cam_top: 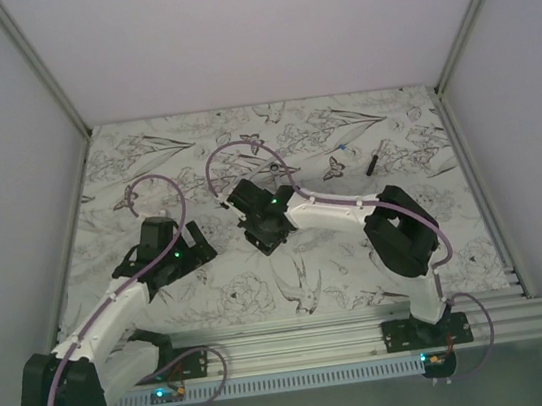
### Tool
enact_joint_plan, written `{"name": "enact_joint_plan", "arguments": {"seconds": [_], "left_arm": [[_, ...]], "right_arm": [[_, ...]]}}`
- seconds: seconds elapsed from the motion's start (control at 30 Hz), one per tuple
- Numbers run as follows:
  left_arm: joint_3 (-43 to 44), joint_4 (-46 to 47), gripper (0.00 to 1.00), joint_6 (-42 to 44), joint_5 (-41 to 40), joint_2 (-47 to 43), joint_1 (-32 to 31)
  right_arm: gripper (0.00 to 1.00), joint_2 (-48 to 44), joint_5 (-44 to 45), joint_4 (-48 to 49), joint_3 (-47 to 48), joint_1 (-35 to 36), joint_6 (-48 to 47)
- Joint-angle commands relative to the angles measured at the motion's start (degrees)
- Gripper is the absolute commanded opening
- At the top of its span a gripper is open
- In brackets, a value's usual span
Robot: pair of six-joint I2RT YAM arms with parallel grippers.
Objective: Snap on the fuse box
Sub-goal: Install the fuse at the fuse box base.
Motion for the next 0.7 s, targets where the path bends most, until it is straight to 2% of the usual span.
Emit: {"name": "enact_joint_plan", "arguments": {"seconds": [0.0, 0.27, 0.57, 0.67], "left_arm": [[-0.9, -1.0, 1.0, 0.2, 0.0, -0.9, 0.3], [-0.8, -1.0, 1.0, 0.3, 0.2, -0.8, 0.3], [-1.0, -1.0, 1.0, 0.3, 0.1, -1.4, 0.3], [-1.0, -1.0, 1.0, 0.3, 0.0, -1.6, 0.3]], "right_arm": [[0.0, 11.1, -4.8, -9.8, -6.5, -0.2, 0.8], [0.0, 8.3, -6.7, -11.8, -12.5, -0.2, 1.0], [0.0, 15.5, -5.6, -12.2, -4.9, -0.5, 1.0], [0.0, 16.0, -5.0, -12.8, -5.6, -0.7, 1.2]]}}
